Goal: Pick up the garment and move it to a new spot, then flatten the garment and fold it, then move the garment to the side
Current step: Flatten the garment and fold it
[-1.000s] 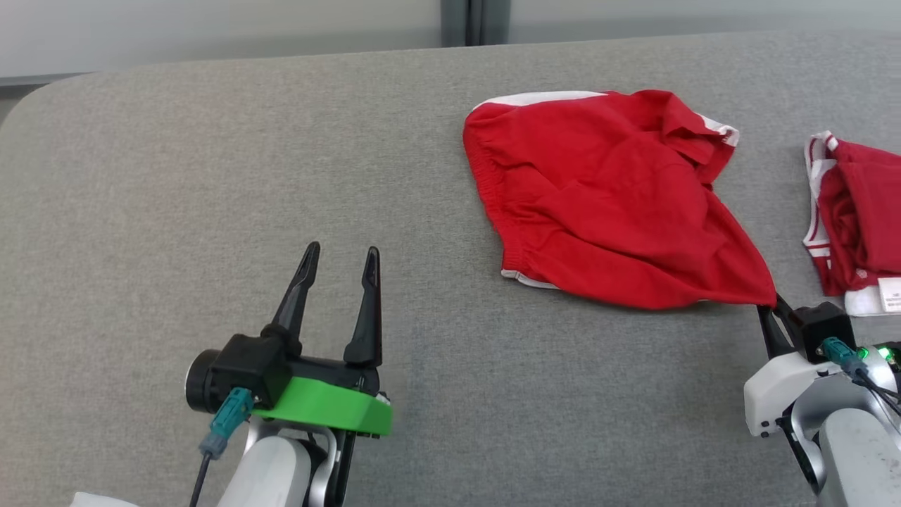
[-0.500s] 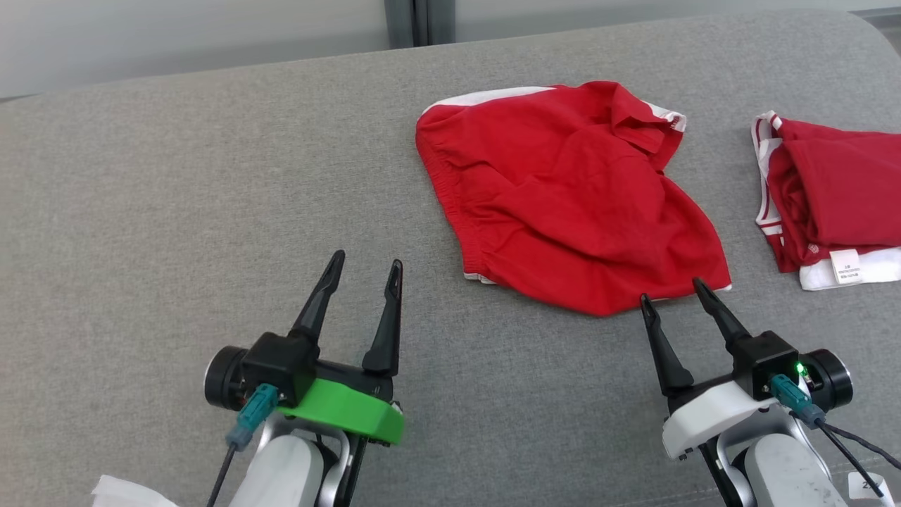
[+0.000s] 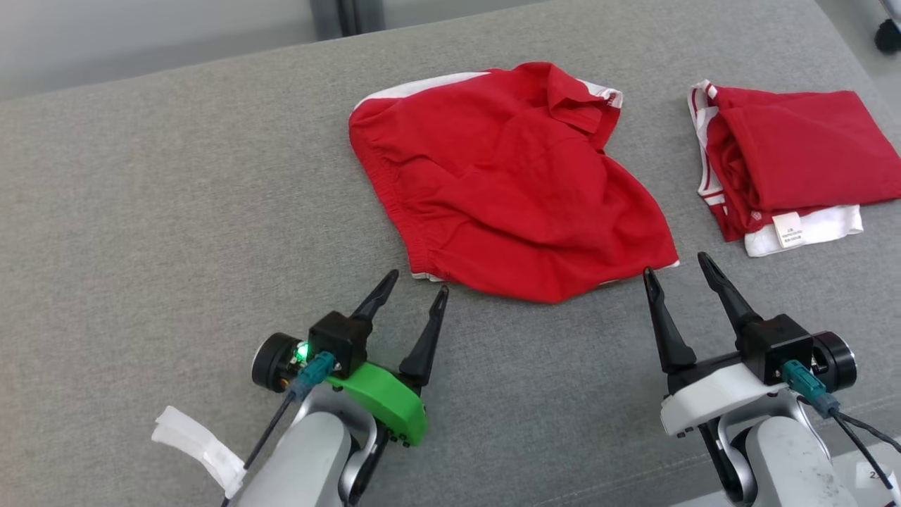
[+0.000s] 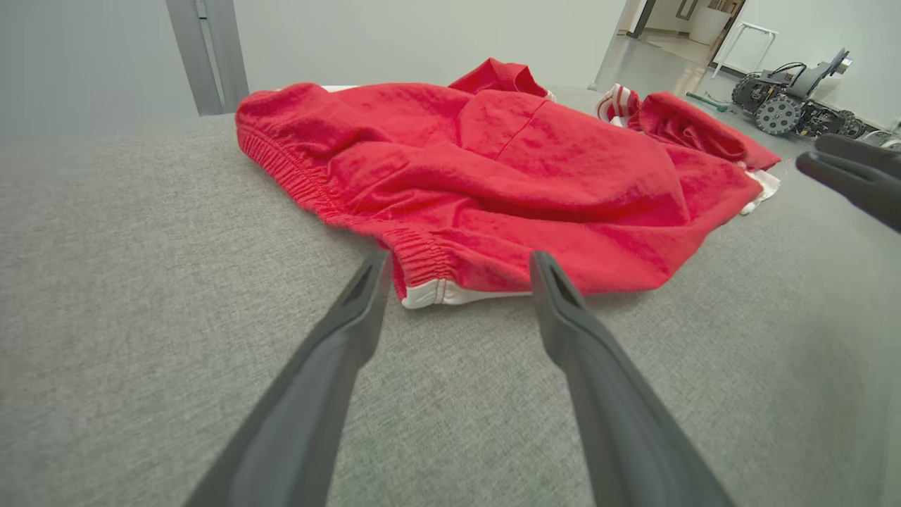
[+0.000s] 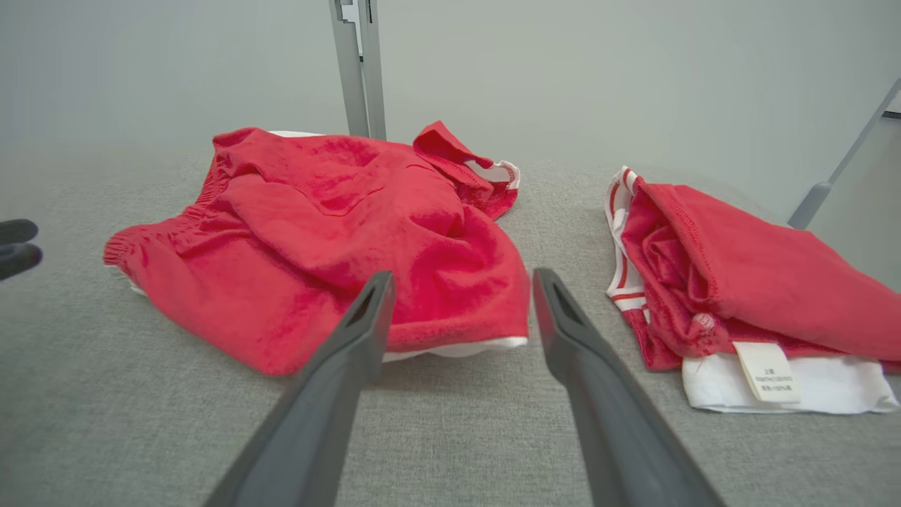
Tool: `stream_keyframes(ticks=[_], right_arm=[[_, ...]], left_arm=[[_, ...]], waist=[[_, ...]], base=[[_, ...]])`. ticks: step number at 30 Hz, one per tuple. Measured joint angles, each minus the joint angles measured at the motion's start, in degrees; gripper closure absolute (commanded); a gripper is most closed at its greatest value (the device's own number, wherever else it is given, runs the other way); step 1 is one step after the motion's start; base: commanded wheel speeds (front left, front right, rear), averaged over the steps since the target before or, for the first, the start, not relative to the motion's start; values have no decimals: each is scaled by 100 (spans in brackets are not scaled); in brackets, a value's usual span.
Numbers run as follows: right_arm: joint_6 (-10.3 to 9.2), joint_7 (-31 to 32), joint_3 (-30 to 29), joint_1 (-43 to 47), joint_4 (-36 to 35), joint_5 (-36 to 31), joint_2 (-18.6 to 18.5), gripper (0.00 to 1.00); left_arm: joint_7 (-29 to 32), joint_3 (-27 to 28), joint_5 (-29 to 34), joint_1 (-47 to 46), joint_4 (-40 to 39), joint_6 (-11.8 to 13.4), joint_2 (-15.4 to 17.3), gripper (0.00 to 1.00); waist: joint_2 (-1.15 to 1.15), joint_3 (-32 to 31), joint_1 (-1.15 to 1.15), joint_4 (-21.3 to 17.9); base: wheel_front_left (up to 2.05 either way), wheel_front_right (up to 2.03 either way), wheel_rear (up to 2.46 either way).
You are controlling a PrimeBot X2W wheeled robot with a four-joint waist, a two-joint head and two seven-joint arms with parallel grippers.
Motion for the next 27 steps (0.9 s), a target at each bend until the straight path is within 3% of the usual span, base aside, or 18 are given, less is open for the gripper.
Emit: stream_keyframes(ticks=[13,14,15,16,27], right_arm=[[0,-1,-30,-108,-223,7,40,0],[0,-1,-36,-113,-231,7,43,0],[0,-1,-43,-118,-234,7,45,0],[0,-1,-54,-122,-237,5,49,0],[0,-2,-81,-133,11,-88,71,0]], left_arm=[[-1,-309,-478,-958,1450,289,2,0],[-1,-320,-520,-1004,1462,291,1,12],[-1,-334,-556,-1031,1477,291,1,77],[-1,-349,-565,-1050,1458,290,2,100],[-1,437,-237,-783,546,489,16,100]], waist=[[0,368,0,-383],[0,389,0,-392],[0,404,0,-396],[0,415,0,-394],[0,305,0,-116]], base=[[0,0,0],[0,0,0],[0,0,0],[0,0,0],[0,0,0]])
